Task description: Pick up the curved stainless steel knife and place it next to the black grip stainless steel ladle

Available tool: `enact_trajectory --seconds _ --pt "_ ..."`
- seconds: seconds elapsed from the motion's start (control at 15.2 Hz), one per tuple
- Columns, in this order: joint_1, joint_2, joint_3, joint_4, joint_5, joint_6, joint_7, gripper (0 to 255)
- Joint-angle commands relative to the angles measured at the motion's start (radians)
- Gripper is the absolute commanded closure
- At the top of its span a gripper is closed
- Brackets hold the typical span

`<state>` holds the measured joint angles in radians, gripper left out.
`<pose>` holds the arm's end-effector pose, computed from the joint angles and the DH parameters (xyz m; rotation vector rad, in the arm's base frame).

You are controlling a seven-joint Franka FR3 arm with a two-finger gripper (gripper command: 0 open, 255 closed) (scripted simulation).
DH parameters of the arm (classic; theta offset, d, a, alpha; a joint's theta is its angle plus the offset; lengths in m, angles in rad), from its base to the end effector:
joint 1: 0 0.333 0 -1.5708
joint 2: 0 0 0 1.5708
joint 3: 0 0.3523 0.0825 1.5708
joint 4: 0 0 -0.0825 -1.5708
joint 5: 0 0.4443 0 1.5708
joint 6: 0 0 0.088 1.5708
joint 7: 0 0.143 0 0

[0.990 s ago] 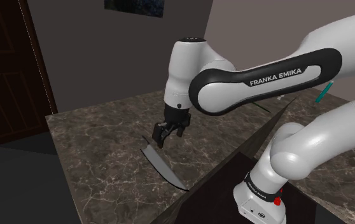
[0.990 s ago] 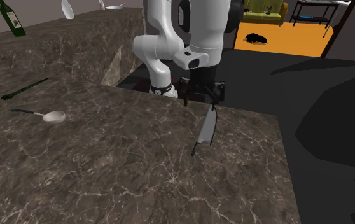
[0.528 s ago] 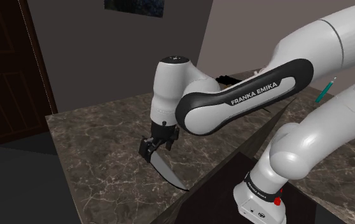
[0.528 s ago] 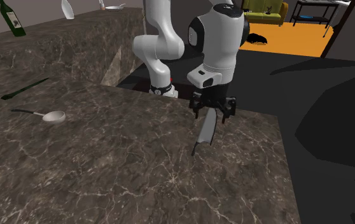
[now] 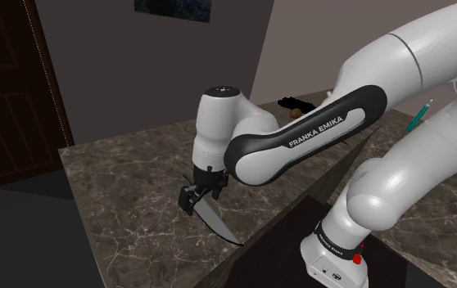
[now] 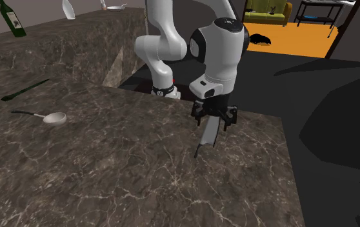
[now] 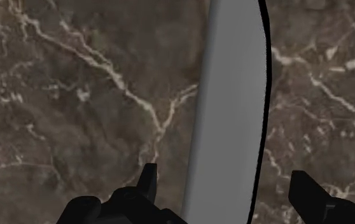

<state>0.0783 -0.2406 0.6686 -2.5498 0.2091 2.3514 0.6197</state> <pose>0.3503 0.3185 0.2935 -3.1394 0.0546 -0.0034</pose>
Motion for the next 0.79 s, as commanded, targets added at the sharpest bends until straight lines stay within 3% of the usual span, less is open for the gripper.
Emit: enact_trajectory --seconds 0.0,0.2,0.26,0.73 --pt "0.0 0.001 0.001 0.0 -0.001 0.002 0.001 0" --pt "0.0 0.001 0.0 0.0 -0.001 0.001 0.001 0" --pt "0.0 0.001 0.0 0.0 -0.001 0.001 0.001 255" --pt "-0.001 0.002 0.001 0.002 -0.002 0.0 0.001 255"
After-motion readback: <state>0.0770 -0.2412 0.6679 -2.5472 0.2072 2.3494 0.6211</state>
